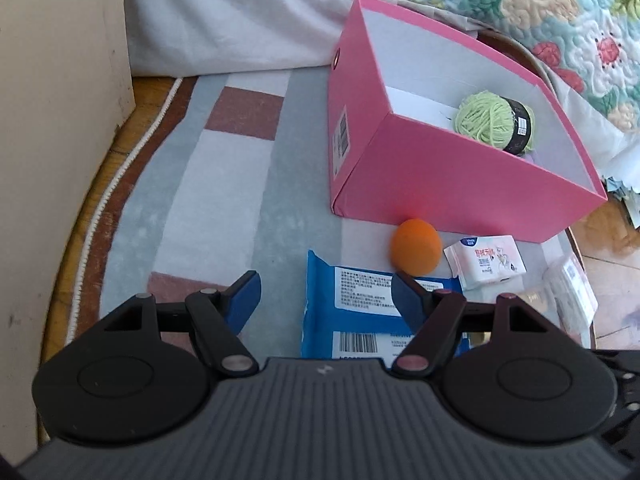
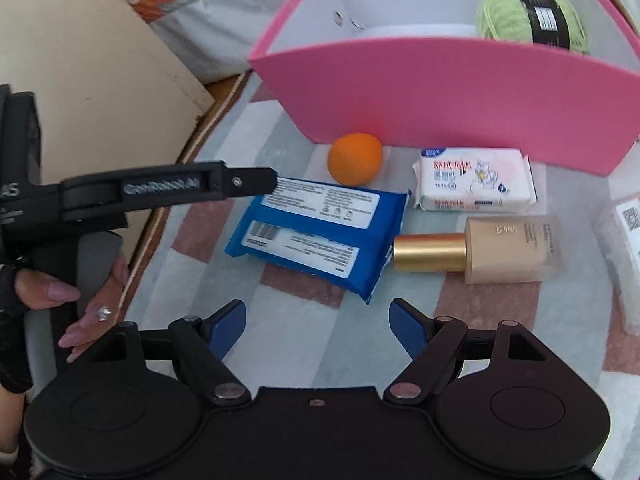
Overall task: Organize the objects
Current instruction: 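Move the left tool down to the blue wet-wipe pack, then grasp the blue wet-wipe pack with the left tool and lift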
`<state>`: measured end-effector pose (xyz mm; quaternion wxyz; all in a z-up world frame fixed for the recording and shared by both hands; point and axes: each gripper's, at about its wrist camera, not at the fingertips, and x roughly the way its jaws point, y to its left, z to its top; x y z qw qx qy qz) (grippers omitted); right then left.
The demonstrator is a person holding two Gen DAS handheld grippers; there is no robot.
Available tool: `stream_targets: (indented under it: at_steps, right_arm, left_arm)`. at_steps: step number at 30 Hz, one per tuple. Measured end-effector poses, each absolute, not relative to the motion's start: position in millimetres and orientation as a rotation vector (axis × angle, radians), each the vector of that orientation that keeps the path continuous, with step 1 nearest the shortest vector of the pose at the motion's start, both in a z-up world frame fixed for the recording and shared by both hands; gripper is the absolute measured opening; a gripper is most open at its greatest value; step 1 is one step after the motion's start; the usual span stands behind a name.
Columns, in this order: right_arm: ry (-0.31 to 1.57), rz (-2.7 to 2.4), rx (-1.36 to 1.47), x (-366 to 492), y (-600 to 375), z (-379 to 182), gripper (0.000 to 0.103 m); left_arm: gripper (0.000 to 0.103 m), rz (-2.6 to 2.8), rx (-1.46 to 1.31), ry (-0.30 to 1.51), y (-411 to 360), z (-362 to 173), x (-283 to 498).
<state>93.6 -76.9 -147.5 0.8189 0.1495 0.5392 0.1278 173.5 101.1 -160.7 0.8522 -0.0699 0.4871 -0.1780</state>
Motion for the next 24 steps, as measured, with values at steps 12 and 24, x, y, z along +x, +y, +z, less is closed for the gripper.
stream_targets:
  at_steps: [12, 24]
  right_arm:
    - [1.130, 0.221, 0.412, 104.5, -82.3, -170.2, 0.081]
    - [1.117, 0.325, 0.229, 77.6, -63.3, -151.5, 0.049]
  left_arm:
    - [0.038, -0.390, -0.217, 1.108, 86.8, -184.4, 181.3]
    - [0.027, -0.388, -0.303, 1.176, 115.1, -170.2, 144.4]
